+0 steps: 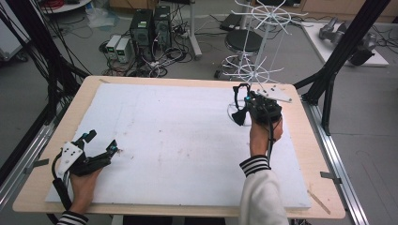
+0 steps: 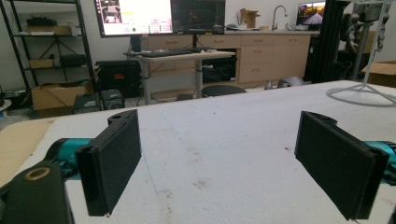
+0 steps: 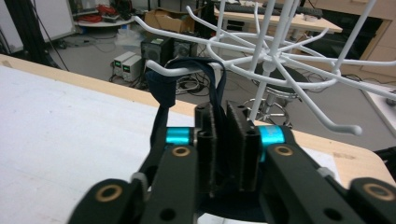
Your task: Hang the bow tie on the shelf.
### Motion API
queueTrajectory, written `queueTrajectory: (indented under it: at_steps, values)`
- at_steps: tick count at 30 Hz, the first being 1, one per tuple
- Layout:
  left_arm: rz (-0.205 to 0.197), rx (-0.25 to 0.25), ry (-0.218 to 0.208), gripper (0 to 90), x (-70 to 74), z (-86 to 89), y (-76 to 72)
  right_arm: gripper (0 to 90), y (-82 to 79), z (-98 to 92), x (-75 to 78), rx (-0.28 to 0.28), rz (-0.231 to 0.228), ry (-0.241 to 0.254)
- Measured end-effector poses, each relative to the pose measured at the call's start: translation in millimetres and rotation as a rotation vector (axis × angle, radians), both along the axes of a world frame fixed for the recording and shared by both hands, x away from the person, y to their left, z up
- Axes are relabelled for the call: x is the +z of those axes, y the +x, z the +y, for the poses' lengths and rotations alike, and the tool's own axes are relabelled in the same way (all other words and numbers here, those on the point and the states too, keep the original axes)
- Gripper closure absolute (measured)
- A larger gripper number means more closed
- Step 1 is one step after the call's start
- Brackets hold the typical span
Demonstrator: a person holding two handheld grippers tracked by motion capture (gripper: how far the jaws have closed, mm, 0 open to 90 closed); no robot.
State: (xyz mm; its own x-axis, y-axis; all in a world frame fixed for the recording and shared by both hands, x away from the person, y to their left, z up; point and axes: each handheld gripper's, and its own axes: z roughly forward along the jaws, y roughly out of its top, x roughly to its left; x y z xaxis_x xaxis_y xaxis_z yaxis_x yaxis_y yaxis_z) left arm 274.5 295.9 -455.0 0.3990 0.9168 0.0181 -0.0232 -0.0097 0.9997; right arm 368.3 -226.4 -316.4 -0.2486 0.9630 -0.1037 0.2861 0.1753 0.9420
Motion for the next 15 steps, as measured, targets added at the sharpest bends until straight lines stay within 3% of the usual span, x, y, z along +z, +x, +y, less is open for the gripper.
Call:
queueTrajectory:
  at_steps: [10,15]
  values:
    - [0.001,0.001,-0.001,15.0,0.0,-0.3,0.2,66.7,-0.3,-0.3,-6.5,0.017,0.009,-0.040]
    - [-0.002,0.002,0.000,15.0,0.0,-0.6,-0.1,32.2,-5.4,-0.2,-13.3,0.049,0.005,-0.019]
